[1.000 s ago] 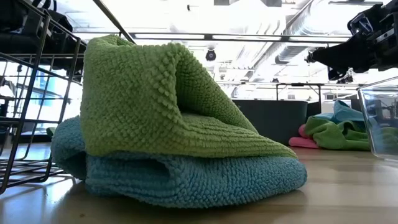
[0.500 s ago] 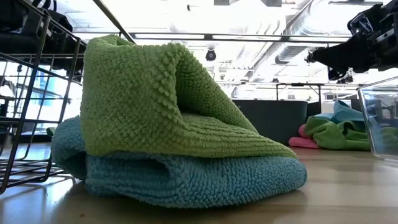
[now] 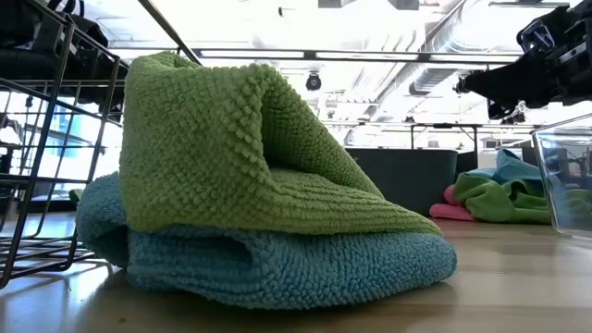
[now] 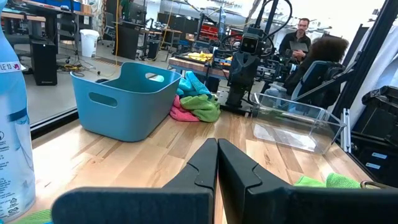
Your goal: Sort microfiber towel by color & place in baskets
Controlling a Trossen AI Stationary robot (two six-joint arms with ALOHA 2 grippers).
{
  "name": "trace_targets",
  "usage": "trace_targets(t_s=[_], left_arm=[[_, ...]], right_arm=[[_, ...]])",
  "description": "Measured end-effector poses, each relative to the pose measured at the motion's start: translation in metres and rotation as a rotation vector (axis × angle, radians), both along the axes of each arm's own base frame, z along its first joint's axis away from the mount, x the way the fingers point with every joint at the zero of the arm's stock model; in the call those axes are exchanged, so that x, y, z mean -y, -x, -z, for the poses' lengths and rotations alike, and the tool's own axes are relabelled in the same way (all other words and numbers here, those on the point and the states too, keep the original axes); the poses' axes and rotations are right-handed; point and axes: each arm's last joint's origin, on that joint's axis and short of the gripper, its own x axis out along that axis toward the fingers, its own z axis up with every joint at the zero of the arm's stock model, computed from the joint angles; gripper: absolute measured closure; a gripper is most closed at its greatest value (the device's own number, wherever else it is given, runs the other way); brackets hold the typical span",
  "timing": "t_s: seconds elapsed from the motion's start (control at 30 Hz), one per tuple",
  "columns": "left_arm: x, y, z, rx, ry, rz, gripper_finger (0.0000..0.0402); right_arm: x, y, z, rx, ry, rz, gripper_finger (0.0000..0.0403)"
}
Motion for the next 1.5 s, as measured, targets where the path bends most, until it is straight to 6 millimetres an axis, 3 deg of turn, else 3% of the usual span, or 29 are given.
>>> trace_targets(t_s=[1.5], left_arm=[[0.0000, 0.0000, 0.0000, 0.000, 0.000, 0.000, 0.0401]], right_arm=[[0.0000, 0.0000, -0.0017, 0.019, 0.001, 0.000, 0.0402]])
